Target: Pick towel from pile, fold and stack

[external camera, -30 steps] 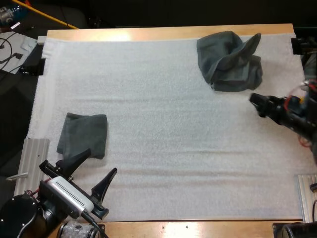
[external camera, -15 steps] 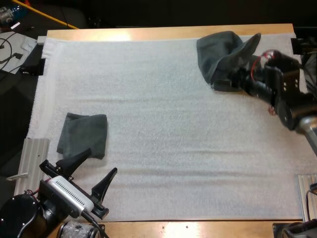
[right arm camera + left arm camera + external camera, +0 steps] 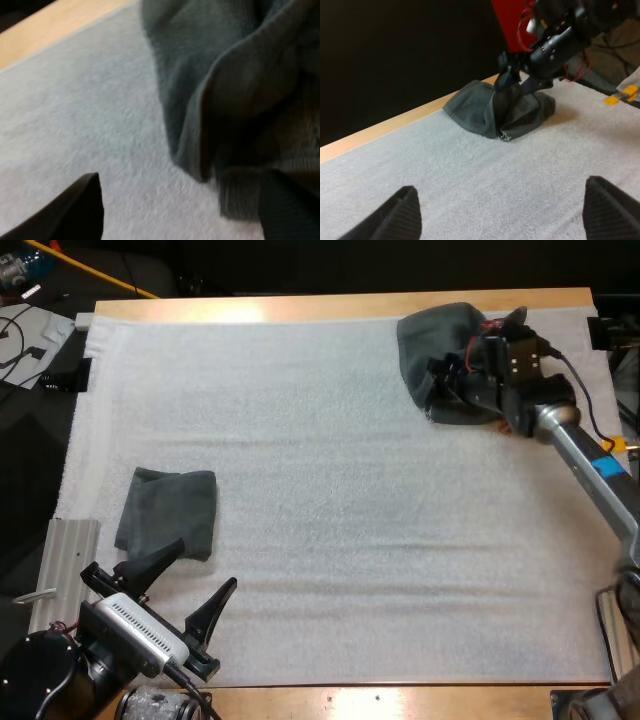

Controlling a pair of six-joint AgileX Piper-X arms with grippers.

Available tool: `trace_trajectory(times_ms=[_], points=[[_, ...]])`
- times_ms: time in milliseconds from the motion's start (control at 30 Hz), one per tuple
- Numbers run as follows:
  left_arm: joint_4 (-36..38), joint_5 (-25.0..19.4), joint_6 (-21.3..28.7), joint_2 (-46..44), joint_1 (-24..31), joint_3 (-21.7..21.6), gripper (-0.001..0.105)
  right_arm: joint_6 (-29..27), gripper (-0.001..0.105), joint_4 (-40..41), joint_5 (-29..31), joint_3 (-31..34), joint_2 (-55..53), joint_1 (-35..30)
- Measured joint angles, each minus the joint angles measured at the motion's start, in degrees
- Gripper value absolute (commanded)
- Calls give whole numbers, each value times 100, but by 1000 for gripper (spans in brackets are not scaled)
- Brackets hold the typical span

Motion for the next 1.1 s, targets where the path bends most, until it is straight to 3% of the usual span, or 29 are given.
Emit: trace_trajectory(times_ms=[567,667,833,900,967,1000,1100], points=[[41,3,-74,0,0,0,65,102,62,-299,131,-807,1433,0],[39,29,-91,0,0,0,66,140,46,-298,122,-920,1667,0],[39,63,-105,0,0,0,65,243,4,-253,38,-1064,1832,0],[39,75,-105,0,0,0,65,265,0,-248,-30,-1078,1832,0],[39,87,-105,0,0,0,65,264,5,-233,-114,-1104,1832,0],[39,84,-105,0,0,0,65,264,1,-226,-271,-1102,1832,0],[39,84,-120,0,0,0,65,250,0,-225,-232,-1102,1832,0]])
